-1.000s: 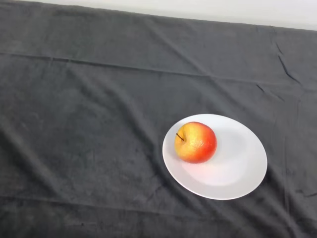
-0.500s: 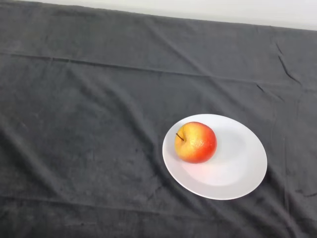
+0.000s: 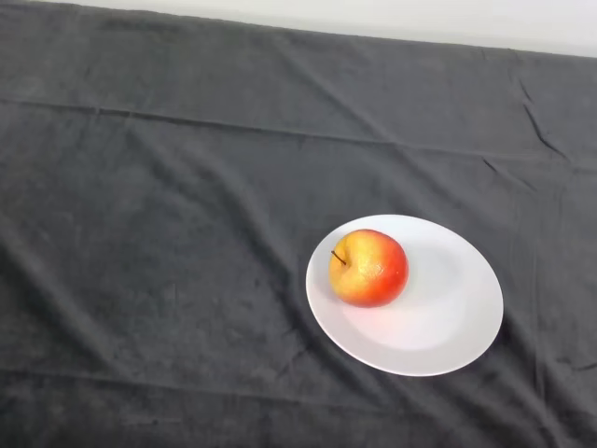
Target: Move the apple to the plate
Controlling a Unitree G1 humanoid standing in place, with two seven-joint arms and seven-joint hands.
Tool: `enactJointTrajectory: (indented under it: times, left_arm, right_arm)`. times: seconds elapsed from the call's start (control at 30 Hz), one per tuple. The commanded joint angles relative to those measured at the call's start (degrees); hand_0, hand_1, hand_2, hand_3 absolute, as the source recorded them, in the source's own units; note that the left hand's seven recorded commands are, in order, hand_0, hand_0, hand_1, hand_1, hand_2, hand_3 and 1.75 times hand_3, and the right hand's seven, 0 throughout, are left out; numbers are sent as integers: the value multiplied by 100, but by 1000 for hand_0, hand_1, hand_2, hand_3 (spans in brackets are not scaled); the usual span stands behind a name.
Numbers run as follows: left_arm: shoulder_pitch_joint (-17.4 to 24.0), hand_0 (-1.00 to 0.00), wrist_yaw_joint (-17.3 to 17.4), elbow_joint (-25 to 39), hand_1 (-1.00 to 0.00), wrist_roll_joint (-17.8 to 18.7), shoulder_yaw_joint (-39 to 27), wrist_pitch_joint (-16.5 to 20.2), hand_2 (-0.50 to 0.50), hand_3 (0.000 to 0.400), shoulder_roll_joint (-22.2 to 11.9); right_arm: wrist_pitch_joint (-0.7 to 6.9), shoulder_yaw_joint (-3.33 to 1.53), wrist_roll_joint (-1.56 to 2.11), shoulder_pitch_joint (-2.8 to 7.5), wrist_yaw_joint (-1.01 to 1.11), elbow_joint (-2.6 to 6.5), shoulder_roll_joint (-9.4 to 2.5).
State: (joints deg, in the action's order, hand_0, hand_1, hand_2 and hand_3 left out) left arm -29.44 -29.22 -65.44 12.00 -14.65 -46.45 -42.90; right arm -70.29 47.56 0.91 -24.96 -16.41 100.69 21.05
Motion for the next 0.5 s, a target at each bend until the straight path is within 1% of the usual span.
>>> enactJointTrajectory:
  times: [0.03, 0.5]
  left_arm:
    - [-152, 0, 64, -71, 0, -145, -195, 13, 0, 0, 56]
    - [-154, 0, 100, -58, 0, -239, -300, 34, 0, 0, 83]
  right_arm:
    - [112, 46, -67, 677, -28, 323, -720]
    - [113, 48, -69, 678, -29, 323, -720]
